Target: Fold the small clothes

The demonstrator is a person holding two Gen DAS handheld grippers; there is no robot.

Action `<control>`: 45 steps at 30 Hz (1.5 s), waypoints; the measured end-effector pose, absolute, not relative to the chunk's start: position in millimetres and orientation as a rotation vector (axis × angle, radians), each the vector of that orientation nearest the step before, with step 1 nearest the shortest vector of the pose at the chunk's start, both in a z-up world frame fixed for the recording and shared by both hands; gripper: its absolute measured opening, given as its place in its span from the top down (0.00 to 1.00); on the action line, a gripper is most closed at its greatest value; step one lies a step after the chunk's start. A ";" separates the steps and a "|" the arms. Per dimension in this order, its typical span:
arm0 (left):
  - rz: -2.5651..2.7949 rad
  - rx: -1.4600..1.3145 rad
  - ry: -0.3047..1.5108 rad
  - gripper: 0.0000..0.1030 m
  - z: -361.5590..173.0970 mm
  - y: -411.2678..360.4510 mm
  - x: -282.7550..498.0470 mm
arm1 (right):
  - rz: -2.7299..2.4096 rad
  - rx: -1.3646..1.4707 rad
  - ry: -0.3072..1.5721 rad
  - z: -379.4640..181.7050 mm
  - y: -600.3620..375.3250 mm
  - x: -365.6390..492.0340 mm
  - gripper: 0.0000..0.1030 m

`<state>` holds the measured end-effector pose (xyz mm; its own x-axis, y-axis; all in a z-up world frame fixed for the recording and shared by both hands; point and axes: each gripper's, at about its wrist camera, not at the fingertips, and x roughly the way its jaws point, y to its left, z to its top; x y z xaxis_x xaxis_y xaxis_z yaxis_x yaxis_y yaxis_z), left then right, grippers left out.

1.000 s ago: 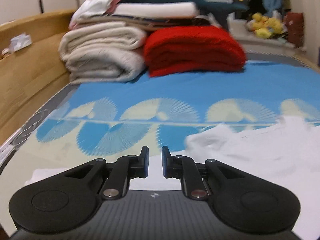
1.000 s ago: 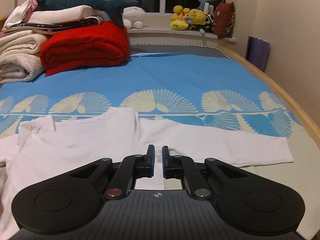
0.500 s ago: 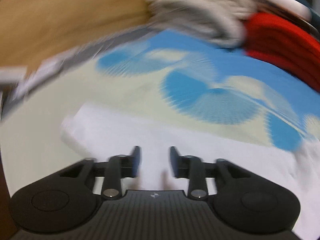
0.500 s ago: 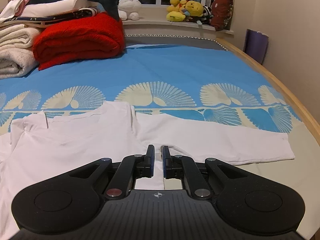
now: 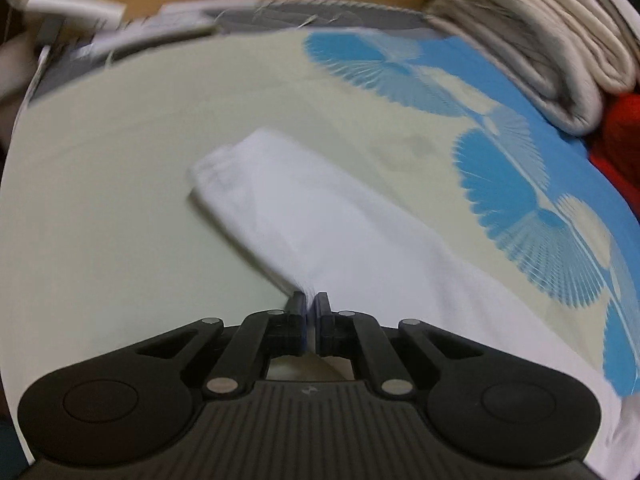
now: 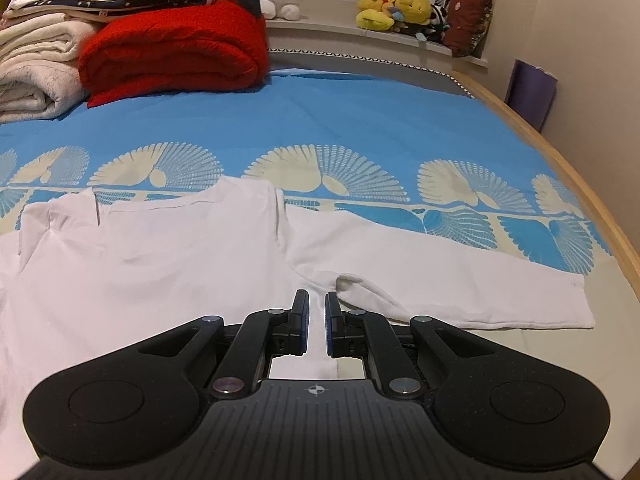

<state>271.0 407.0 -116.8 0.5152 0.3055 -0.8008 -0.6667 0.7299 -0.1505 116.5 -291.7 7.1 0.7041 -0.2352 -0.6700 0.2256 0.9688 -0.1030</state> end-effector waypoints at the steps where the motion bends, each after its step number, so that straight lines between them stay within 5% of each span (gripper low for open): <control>1: 0.597 -0.429 0.810 0.97 -107.5 397.0 273.5 | -0.249 -0.015 0.747 5.3 -291.2 115.5 0.92; 11: 0.067 -0.083 0.378 0.97 28.5 168.0 246.8 | -0.215 0.041 0.743 3.7 -295.2 113.8 0.92; 19: -0.524 0.007 0.593 0.87 24.3 -45.1 199.5 | -0.173 0.063 0.760 0.1 -290.2 109.2 0.92; 29: -0.286 -0.042 0.737 0.85 57.8 29.5 224.6 | -0.183 0.219 0.746 -17.6 -310.9 110.0 0.92; 42: -0.055 -0.159 0.975 0.85 -13.7 141.8 279.1 | -0.057 0.725 0.796 -82.6 -347.0 199.5 0.89; 45: -0.025 -0.180 1.020 0.84 -24.1 154.3 286.1 | -0.070 0.745 0.818 -99.8 -340.6 222.4 0.74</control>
<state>286.1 154.3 -24.1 0.5245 -0.1044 -0.8450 -0.0630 0.9850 -0.1607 222.4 -340.6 -99.8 0.6963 0.2183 -0.6838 0.3309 0.7478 0.5757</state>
